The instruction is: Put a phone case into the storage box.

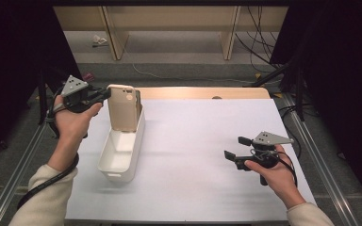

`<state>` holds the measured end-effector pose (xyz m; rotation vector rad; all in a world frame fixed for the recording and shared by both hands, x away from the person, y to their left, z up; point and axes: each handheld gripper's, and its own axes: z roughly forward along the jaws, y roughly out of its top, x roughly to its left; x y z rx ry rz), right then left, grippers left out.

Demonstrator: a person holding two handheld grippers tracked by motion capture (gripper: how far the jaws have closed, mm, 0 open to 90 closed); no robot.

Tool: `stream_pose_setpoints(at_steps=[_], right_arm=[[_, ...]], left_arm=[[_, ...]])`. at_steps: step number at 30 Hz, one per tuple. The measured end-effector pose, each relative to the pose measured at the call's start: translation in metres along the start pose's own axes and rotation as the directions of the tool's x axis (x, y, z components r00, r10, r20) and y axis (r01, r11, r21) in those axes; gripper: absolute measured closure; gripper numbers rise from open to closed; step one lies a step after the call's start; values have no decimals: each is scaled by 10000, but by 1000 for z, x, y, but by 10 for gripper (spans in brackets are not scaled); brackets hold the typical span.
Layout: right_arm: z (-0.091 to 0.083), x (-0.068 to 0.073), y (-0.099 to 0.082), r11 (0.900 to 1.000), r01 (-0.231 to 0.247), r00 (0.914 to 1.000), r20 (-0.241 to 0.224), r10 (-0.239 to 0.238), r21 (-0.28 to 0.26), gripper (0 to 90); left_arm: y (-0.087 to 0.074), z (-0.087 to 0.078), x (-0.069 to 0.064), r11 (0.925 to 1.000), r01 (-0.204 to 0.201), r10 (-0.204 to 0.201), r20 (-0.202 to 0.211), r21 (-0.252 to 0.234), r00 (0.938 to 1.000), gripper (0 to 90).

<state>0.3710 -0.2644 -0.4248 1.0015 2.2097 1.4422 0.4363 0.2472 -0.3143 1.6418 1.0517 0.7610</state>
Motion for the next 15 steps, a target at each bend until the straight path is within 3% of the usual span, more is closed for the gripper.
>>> stream_pose_setpoints(at_steps=[15], right_arm=[[0, 0, 0, 10000, 0, 10000, -20, 0, -4, 182]], left_arm=[[-8, 19, 6, 9999, 129, -128, -331, 18, 9994, 848]])
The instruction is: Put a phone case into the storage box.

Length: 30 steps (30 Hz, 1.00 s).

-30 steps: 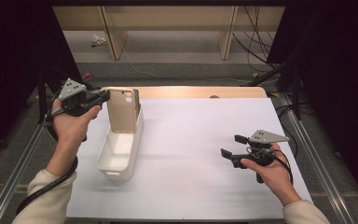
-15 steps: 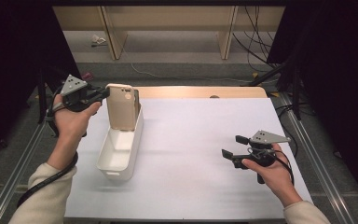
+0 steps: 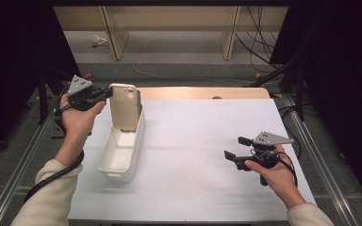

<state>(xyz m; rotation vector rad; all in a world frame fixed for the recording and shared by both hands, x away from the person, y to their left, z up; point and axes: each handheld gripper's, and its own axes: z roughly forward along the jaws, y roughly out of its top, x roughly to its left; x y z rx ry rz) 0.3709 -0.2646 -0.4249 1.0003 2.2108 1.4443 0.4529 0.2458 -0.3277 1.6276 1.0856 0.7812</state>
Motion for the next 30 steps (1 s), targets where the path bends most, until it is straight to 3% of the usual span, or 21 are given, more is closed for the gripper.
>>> stream_pose_setpoints(at_steps=[14, 30], right_arm=[[0, 0, 0, 10000, -13, 10000, 1, 13, -8, 182], [0, 0, 0, 10000, -25, 10000, -21, 25, 20, 182]], left_arm=[[-14, 10, 11, 9991, 261, -259, -72, 326, 9996, 848], [-33, 24, 15, 9980, 243, -263, 346, 582, 9991, 847]])
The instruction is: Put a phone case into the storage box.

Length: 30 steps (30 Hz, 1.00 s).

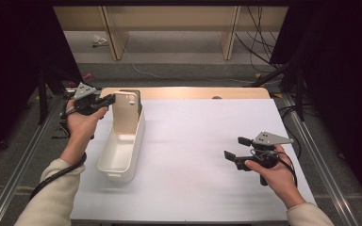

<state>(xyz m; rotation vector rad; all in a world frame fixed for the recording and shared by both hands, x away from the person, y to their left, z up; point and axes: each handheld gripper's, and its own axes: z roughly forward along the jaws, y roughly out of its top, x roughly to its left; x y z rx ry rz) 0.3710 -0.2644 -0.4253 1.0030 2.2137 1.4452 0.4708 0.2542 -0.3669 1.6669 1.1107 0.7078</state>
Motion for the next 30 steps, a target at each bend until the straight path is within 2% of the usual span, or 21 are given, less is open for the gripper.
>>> stream_pose_setpoints(at_steps=[17, 30], right_arm=[[1, 0, 0, 10000, 11, 10000, -15, -11, 43, 184], [1, -1, -1, 10000, -5, 10000, -23, 5, 46, 184]], left_arm=[[-20, 17, 7, 9995, 234, -232, -94, 228, 9997, 847], [-28, 27, 11, 9989, 369, -364, -159, 288, 9992, 846]])
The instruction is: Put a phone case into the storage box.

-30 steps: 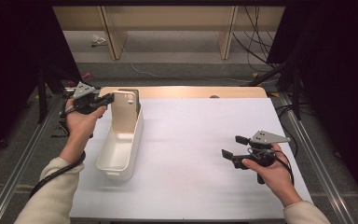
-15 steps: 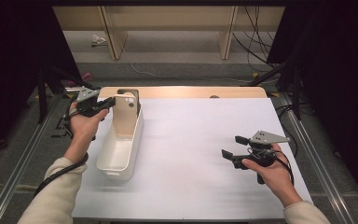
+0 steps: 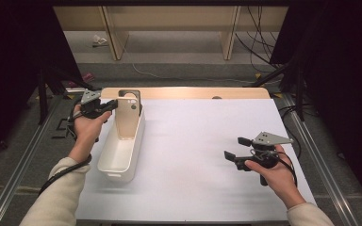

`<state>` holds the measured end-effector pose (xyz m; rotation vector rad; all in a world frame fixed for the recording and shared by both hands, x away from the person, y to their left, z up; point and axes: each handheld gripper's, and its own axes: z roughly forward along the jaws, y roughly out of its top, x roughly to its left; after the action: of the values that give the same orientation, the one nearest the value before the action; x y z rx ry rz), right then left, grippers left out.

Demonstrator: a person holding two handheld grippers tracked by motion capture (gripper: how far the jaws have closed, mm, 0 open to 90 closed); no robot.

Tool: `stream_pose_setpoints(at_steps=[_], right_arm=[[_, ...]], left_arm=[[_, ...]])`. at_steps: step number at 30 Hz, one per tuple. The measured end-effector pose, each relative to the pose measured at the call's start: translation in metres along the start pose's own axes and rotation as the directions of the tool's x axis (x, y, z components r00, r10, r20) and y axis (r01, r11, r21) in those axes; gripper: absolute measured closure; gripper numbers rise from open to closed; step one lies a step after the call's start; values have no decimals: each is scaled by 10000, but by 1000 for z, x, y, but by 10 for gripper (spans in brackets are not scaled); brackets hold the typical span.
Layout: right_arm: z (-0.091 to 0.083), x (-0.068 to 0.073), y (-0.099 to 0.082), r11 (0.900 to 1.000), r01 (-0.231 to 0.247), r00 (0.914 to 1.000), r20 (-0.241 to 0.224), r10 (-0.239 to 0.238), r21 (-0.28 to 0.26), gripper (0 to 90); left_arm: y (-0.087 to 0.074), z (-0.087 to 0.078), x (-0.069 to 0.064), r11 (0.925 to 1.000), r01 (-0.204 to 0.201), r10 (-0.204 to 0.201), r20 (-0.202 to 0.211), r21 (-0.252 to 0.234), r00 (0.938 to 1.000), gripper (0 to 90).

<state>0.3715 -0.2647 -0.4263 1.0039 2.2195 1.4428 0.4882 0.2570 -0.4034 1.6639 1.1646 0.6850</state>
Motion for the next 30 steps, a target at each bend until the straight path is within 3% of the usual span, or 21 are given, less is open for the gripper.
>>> stream_pose_setpoints(at_steps=[19, 30], right_arm=[[0, 0, 0, 10000, 7, 10000, 11, -8, 24, 186], [0, 0, 0, 10000, 8, 10000, -11, -8, 26, 186]], left_arm=[[1, 12, 3, 9999, -96, 97, -121, 106, 9999, 832], [0, 17, 6, 9997, 99, -92, -315, 234, 9995, 824]])
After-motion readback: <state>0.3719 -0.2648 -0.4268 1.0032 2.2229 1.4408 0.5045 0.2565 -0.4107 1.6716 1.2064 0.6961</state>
